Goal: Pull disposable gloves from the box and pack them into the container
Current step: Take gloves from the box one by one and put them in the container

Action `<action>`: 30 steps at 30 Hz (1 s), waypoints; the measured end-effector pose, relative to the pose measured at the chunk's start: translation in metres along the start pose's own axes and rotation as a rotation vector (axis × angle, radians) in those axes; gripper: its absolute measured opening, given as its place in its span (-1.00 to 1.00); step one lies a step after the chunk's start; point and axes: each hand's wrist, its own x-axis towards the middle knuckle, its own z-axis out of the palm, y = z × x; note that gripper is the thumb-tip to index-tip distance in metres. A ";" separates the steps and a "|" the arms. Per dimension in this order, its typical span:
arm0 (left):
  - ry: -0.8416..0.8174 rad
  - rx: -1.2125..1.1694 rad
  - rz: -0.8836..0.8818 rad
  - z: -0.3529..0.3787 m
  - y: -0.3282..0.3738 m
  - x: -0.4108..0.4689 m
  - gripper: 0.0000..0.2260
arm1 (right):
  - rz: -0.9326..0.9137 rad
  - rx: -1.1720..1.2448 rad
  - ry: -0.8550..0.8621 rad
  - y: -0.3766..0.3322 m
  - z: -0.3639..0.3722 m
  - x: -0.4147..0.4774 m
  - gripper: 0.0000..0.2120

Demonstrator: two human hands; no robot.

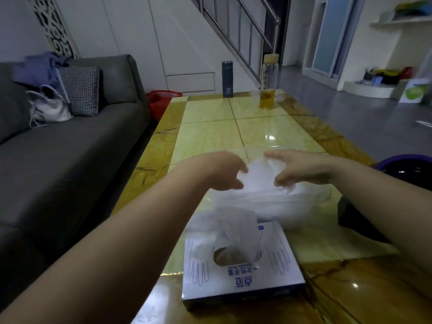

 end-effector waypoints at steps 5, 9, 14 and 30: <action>-0.254 0.051 -0.049 0.019 0.001 0.022 -0.58 | -0.009 -0.227 0.006 0.004 -0.006 -0.003 -0.20; -0.190 -0.011 -0.048 0.028 -0.001 0.033 -0.52 | -0.151 -0.160 0.088 -0.005 -0.015 -0.007 -0.29; -0.152 -0.001 -0.063 0.039 -0.002 0.042 -0.51 | -0.158 -0.308 0.074 -0.006 -0.022 -0.008 -0.37; -0.575 0.018 -0.203 0.075 -0.008 0.085 -0.46 | 0.090 -0.839 -0.246 0.039 0.024 0.060 -0.12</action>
